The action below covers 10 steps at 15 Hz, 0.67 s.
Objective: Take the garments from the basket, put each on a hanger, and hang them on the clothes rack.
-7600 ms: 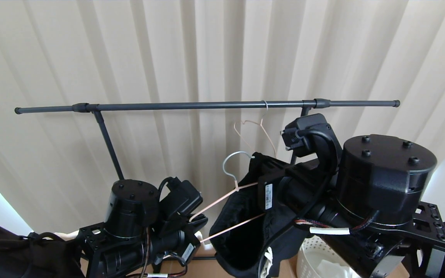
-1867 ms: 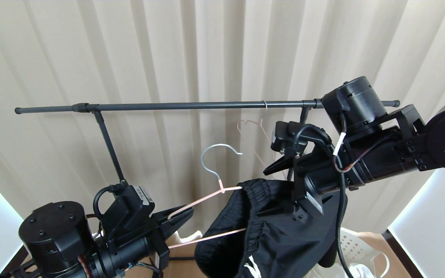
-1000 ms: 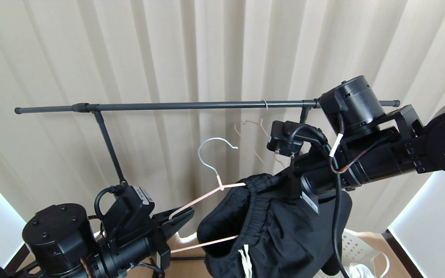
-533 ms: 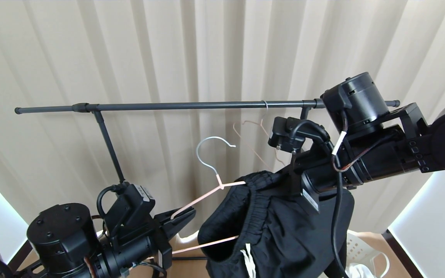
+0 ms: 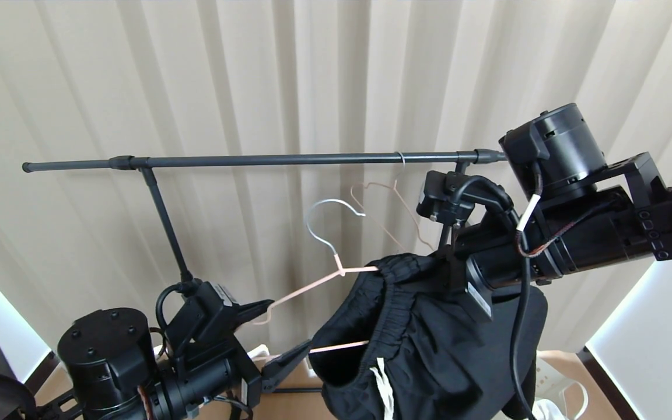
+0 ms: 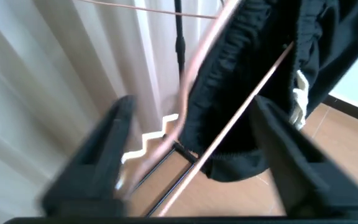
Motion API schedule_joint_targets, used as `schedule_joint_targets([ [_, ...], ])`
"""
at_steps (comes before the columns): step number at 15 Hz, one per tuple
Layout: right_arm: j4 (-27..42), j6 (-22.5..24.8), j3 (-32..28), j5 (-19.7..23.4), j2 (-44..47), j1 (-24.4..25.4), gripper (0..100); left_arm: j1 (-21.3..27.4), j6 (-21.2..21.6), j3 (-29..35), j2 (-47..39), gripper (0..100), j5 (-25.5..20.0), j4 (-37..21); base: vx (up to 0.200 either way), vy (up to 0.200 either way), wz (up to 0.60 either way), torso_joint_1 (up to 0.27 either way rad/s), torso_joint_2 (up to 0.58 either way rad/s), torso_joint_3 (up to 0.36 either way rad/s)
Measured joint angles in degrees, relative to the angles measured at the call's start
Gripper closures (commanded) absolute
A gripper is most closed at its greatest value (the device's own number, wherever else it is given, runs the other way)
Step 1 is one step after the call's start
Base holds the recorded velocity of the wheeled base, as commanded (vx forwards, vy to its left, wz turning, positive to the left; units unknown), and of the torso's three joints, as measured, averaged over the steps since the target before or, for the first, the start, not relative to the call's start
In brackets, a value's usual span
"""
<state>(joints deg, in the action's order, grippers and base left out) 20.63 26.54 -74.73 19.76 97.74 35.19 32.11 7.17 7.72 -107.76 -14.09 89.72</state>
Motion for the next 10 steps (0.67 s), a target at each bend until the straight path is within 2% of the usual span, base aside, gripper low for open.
schedule_joint_targets([
  [4,0.0,-0.6,0.1,-1.6,-0.8,-1.4,100,-3.3,-0.7,0.6,0.6,0,-0.4,0.1,0.000,0.000,0.00,0.000,0.00,0.000],
  [6,0.0,-0.7,-0.1,-2.9,-1.3,-2.1,100,-6.7,-1.0,1.4,1.5,0,-2.4,0.2,0.000,0.000,0.00,0.000,0.00,0.000],
  [8,-0.5,-0.7,-0.2,-5.4,-1.8,-2.1,100,-9.8,-5.4,3.1,2.2,0,-3.4,0.2,0.000,0.000,0.00,0.000,0.00,0.000],
  [10,-3.1,-0.7,0.0,-8.8,-2.3,-2.0,100,-11.2,-13.4,5.6,2.5,0,-3.9,0.2,0.000,0.000,0.00,0.000,0.00,0.000],
])
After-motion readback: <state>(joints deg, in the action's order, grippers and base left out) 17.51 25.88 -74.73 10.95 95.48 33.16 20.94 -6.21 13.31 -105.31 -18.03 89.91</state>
